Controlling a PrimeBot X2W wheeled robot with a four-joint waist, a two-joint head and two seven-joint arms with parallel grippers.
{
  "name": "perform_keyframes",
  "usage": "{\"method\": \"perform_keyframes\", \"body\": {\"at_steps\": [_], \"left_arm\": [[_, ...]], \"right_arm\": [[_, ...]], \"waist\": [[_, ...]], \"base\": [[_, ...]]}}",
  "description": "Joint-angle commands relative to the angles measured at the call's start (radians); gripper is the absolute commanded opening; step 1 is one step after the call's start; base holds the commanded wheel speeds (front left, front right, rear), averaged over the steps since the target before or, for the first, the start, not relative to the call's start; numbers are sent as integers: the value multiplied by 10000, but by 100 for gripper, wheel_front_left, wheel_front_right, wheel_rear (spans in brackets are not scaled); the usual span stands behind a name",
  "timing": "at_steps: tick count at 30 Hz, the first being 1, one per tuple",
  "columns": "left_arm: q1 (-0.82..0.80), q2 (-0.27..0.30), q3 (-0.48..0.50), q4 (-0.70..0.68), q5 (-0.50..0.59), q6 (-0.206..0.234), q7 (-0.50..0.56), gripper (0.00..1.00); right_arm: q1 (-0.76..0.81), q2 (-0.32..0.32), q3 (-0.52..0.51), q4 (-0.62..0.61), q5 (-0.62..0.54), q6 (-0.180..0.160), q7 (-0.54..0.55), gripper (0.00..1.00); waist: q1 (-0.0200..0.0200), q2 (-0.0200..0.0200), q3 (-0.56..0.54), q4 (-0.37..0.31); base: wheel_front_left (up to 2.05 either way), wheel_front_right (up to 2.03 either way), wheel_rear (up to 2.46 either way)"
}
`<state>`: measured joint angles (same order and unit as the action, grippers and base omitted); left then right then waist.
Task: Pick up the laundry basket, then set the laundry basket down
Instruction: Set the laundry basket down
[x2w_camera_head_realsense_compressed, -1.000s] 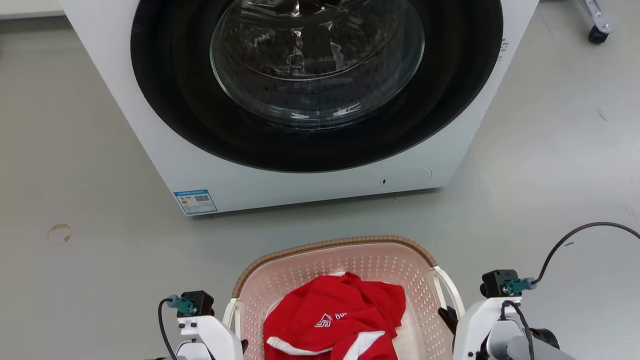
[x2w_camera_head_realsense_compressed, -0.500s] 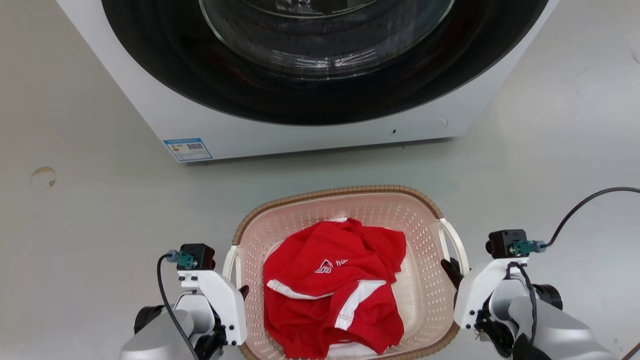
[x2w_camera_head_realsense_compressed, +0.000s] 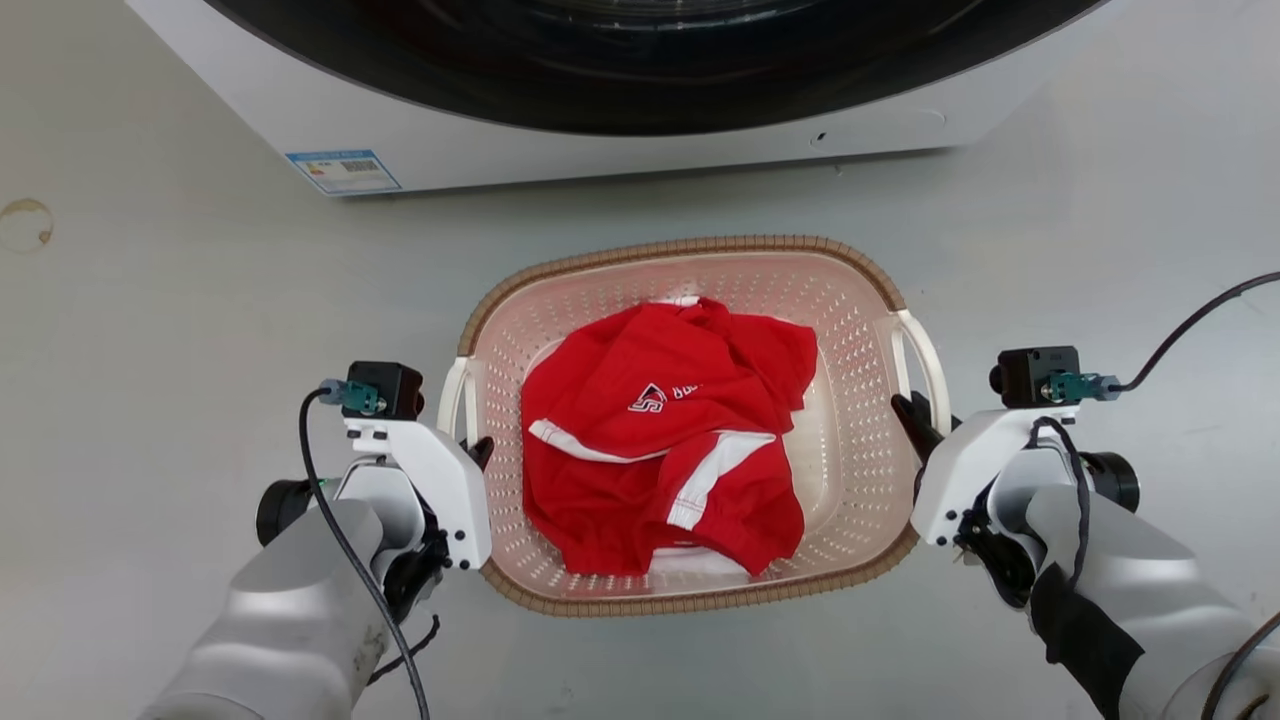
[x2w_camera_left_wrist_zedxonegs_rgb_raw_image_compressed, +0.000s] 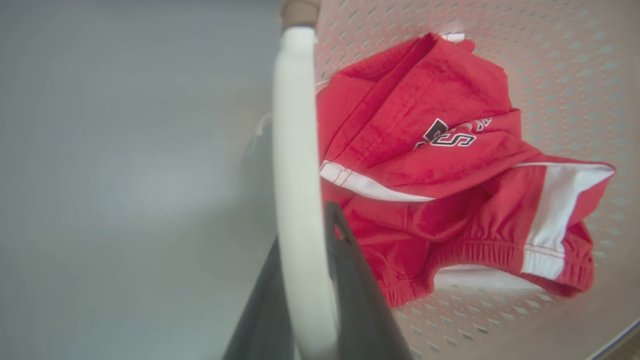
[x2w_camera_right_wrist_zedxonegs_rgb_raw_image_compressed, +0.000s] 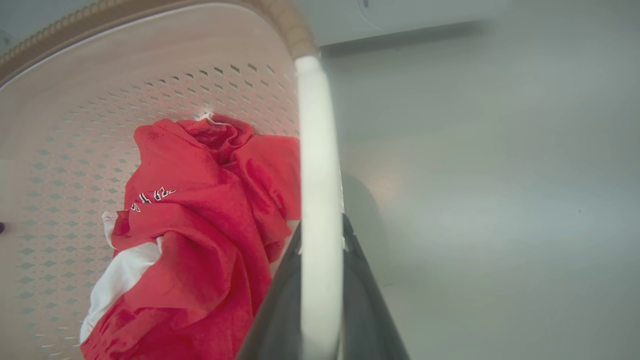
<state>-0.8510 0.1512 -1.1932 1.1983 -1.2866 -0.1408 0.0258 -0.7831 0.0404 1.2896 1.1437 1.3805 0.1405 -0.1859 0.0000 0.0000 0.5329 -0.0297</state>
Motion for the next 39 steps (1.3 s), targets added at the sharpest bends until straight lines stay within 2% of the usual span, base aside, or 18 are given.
{"method": "perform_keyframes", "body": {"at_steps": [1,22,31,39], "left_arm": [[-276,966,127,344,110,101,-130,0],[-2159,890,-29,121,360,101,-1082,0],[-2635,915,-140,92,410,101,-1392,0],[-2752,809,-261,118,403,101,-1466,0]], "right_arm": [[19,-906,-97,489,-40,-98,-283,0],[-1560,-906,-353,1006,-463,-98,-750,0],[-2128,-906,-1122,1148,-1151,-98,-756,0],[-2012,-906,-1797,1077,-1770,-98,-757,0]], "waist": [[0,0,408,50],[0,0,2902,357],[0,0,3510,379],[0,0,3641,400]], "base": [[0,0,0],[0,0,0],[0,0,0],[0,0,0]]}}
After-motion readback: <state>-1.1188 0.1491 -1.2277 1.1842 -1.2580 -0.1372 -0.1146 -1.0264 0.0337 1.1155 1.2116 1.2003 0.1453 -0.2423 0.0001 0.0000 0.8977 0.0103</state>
